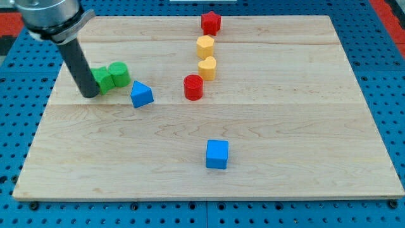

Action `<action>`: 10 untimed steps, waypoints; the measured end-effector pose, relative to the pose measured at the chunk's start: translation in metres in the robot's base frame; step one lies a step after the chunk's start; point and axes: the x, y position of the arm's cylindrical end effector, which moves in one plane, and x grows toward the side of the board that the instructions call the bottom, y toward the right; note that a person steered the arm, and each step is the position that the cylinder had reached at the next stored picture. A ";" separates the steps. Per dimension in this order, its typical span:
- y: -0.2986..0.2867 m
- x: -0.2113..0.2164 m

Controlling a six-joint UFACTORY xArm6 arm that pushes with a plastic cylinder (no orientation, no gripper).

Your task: Push the green circle left a bit

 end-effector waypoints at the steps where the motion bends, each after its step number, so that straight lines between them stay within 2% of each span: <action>1: 0.007 -0.040; 3: 0.013 -0.124; 4: 0.060 -0.166; 5: 0.107 -0.156; 6: 0.130 -0.122; 7: 0.096 -0.089; 10: 0.050 -0.067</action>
